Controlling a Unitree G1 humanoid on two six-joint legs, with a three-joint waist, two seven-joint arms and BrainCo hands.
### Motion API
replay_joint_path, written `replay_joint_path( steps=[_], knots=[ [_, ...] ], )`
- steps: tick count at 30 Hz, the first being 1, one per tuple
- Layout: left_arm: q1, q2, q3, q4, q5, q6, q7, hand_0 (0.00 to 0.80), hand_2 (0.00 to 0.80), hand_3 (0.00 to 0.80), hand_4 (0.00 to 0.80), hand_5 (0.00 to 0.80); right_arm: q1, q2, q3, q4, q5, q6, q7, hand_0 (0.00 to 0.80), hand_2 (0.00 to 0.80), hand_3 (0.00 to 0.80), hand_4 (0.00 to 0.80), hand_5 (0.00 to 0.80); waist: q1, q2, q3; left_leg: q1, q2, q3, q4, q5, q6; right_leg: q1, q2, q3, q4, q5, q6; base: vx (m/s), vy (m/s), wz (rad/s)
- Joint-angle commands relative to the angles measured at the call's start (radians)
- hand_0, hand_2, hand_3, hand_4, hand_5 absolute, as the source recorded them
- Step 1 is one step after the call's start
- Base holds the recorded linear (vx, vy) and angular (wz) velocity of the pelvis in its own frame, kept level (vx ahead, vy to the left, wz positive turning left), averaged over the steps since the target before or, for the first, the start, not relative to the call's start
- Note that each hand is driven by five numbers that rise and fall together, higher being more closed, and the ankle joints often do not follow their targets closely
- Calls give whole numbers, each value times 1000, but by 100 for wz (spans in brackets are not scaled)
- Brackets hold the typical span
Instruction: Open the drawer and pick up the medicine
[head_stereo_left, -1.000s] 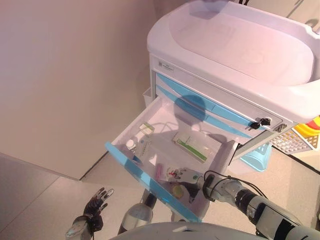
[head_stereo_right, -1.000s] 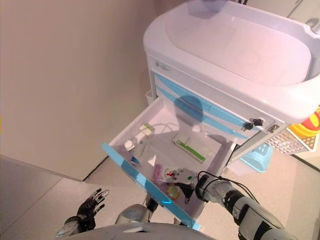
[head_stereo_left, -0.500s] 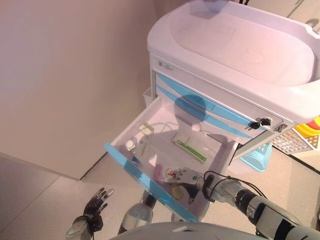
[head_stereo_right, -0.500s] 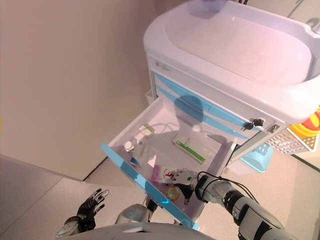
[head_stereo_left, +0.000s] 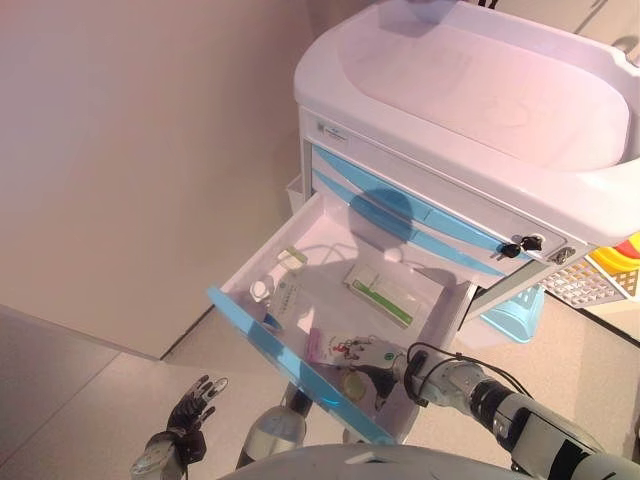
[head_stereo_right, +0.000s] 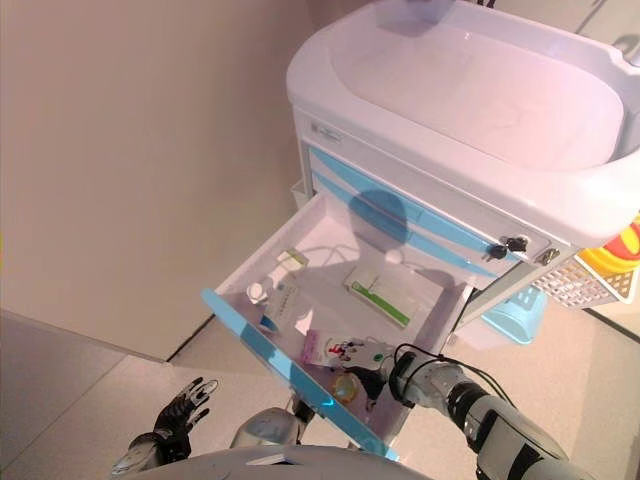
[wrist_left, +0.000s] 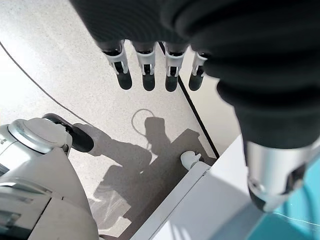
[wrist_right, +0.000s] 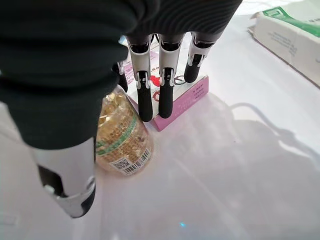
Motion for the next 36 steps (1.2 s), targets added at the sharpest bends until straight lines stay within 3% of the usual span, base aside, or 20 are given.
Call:
replay_joint_path(
  steps=[1,11,22,27,30,32,33,34,36],
  knots=[
    [-29,-2,-32,24,0,-34,-2,0,0,0,0,0,8,25,32,-72,64,15,13,0,0,0,0,0,4,-3,-11,-8,-42,7,-2,-44,26,-54,-52,55,84,40,48,0,0,0],
    [-33,-7,-35,23,-7,-40,-2,0,0,0,0,0,13,38,26,-63,35,38,13,0,0,0,0,0,-1,2,-6,-10,-45,11,-2,-45,29,-58,-53,58,84,43,49,0,0,0],
    [-35,-5,-38,19,-4,-40,-3,0,0,0,0,0,14,45,33,-35,31,11,19,0,0,0,0,0,6,3,-3,-11,-46,7,-3,-43,30,-57,-56,53,83,43,49,0,0,0],
    [-37,-5,-38,22,0,-41,-1,0,0,0,0,0,17,50,38,-31,34,-7,25,229,229,229,229,229,8,1,-4,-11,-46,5,-3,-42,30,-56,-57,51,83,44,50,0,0,0],
    [-36,-3,-39,15,-1,-39,-1,0,0,0,0,0,17,49,40,-39,49,-15,42,276,276,276,276,276,9,0,-4,-12,-46,5,-4,-42,30,-56,-56,51,82,44,50,0,0,0],
    [-38,-3,-37,16,1,-39,-2,0,0,0,0,0,18,50,41,-40,54,-20,47,216,216,216,216,216,9,-1,-5,-12,-46,5,-4,-41,30,-57,-57,51,82,45,51,0,0,0],
    [-39,-3,-38,16,1,-39,-1,0,0,0,0,0,18,49,42,-42,59,-19,49,144,144,144,144,144,8,-1,-5,-13,-46,6,-4,-42,30,-57,-57,51,82,45,51,0,0,0],
    [-40,-3,-39,17,0,-39,0,0,0,0,0,0,18,50,42,-43,63,-17,50,0,0,0,0,0,8,-2,-4,-13,-46,6,-3,-42,30,-57,-58,51,82,45,51,0,0,0],
    [-43,-4,-39,21,-1,-39,-1,0,0,0,0,0,20,52,39,-45,69,-4,56,0,0,0,0,0,7,-3,-4,-12,-46,7,-3,-42,30,-57,-58,52,82,45,51,0,0,0]
  ],
)
